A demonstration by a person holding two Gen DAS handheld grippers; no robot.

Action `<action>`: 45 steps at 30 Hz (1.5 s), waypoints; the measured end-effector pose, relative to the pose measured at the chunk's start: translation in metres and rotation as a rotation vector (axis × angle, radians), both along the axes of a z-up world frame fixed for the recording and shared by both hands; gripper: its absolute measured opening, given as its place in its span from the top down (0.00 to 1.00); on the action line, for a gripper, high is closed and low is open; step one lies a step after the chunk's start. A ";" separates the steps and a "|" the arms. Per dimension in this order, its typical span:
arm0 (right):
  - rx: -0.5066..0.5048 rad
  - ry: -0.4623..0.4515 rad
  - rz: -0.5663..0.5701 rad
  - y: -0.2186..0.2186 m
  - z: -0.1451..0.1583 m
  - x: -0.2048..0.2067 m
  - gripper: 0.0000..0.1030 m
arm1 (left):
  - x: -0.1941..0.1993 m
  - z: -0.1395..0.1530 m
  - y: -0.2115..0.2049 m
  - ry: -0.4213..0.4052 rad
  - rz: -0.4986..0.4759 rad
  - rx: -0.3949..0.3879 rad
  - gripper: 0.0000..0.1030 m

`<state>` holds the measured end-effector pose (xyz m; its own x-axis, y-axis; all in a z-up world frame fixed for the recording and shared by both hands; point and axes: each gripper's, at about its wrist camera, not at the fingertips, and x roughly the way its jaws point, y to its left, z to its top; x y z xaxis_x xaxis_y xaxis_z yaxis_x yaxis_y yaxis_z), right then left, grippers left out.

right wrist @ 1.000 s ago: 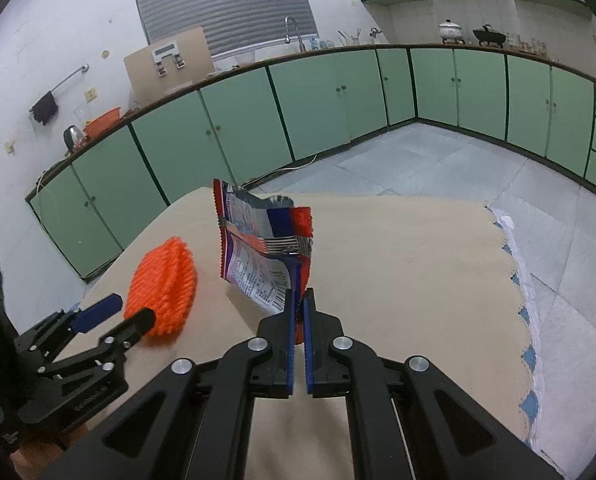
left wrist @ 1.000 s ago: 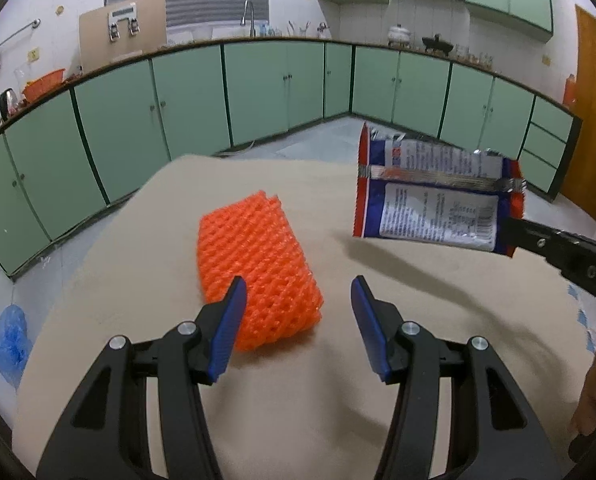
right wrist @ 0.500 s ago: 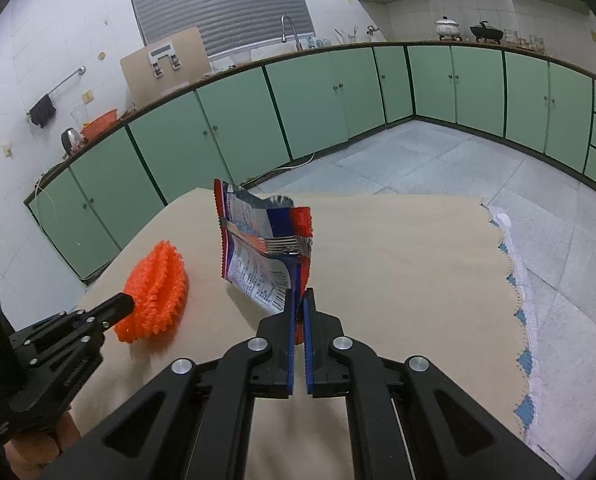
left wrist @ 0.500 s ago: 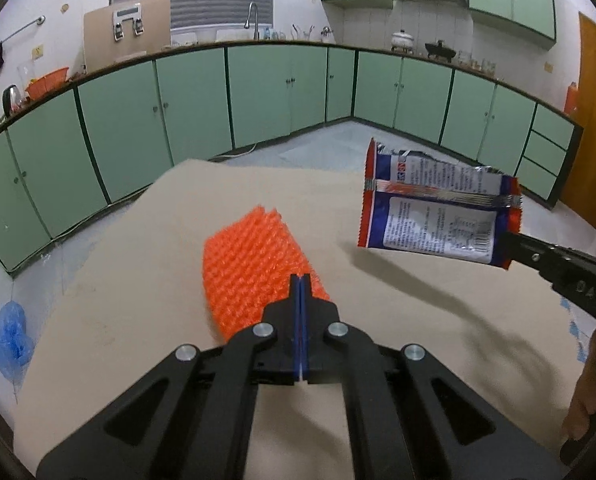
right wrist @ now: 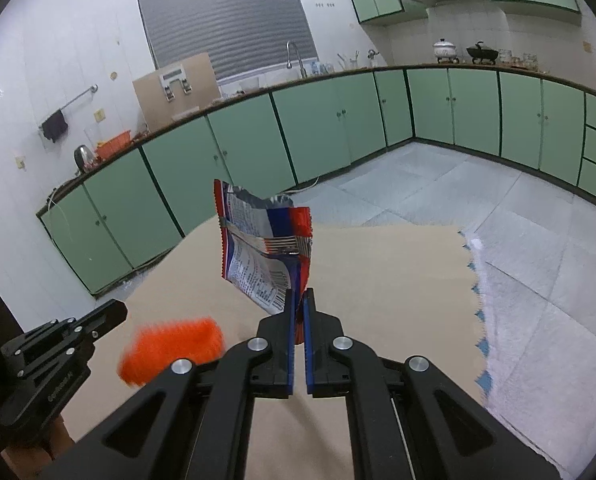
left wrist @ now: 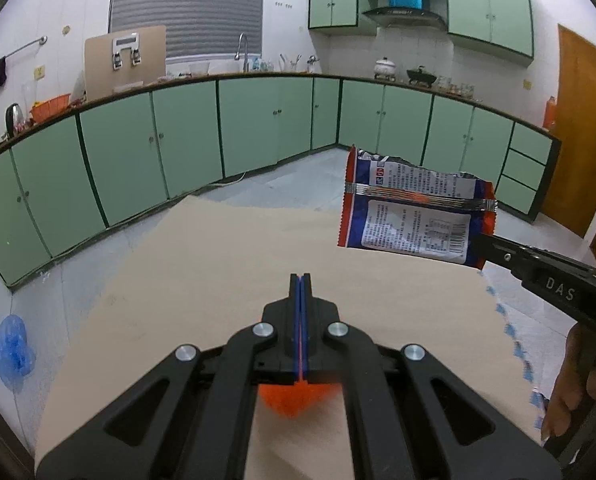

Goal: Collect trash
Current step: 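Reopen the left tool and bring it back over the orange mesh net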

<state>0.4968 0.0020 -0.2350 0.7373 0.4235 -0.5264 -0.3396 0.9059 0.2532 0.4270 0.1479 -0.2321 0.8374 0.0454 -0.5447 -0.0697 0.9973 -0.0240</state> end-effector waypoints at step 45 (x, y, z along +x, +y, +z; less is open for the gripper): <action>0.045 0.017 -0.419 -0.230 0.031 -0.265 0.96 | -0.194 0.071 -0.210 -0.105 -0.439 -0.009 1.00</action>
<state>0.2320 -0.2281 -0.2041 0.8421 0.1115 -0.5276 0.0605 0.9527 0.2979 0.2327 -0.0625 -0.1616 0.8270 -0.3307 -0.4546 0.3631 0.9316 -0.0171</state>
